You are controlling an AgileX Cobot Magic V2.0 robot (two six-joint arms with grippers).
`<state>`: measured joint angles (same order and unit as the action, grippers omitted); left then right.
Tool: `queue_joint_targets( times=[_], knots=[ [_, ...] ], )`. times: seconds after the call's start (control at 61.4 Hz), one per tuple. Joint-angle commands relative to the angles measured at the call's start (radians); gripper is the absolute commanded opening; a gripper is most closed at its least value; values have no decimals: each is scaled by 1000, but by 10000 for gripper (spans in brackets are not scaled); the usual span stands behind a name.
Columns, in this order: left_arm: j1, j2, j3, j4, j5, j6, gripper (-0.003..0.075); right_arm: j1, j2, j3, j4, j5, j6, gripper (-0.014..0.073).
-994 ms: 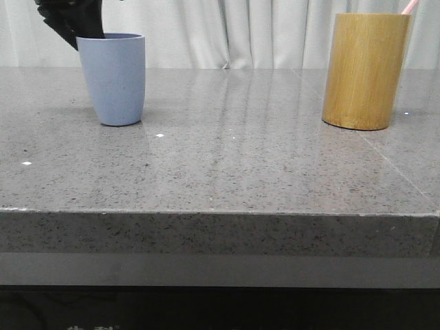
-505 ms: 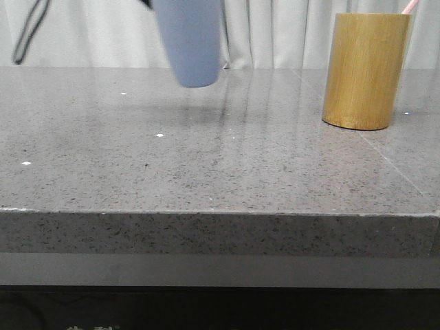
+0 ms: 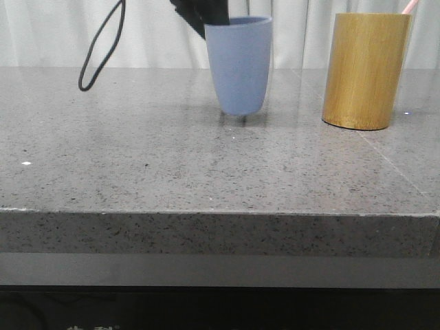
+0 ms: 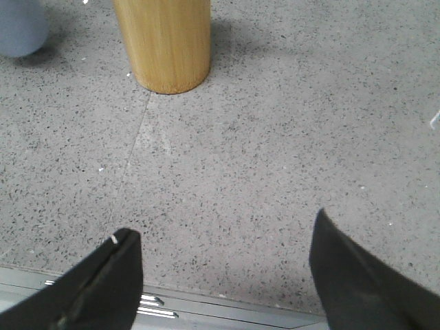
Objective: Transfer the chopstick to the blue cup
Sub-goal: 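Carry the blue cup toward the bamboo holder and set it down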
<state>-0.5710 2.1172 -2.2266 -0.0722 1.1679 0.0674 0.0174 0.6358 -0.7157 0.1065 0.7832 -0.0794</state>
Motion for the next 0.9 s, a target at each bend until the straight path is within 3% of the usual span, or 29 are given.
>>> queue_joint_targets(
  times=[0.0, 0.244, 0.521, 0.88],
  knots=[
    [-6, -48, -35, -7, -39, -8, -19, -6, 9, -34, -5, -67, -2, 529],
    [-6, -43, -35, -7, -38, -8, 7, -6, 9, -34, -5, -67, -2, 529],
    [-6, -43, -35, -11, -48, -8, 309, -6, 9, -34, -5, -67, -2, 529],
    [9, -90, -35, -5, -10, -8, 316, -6, 9, -34, -4, -76, -2, 529]
  ],
)
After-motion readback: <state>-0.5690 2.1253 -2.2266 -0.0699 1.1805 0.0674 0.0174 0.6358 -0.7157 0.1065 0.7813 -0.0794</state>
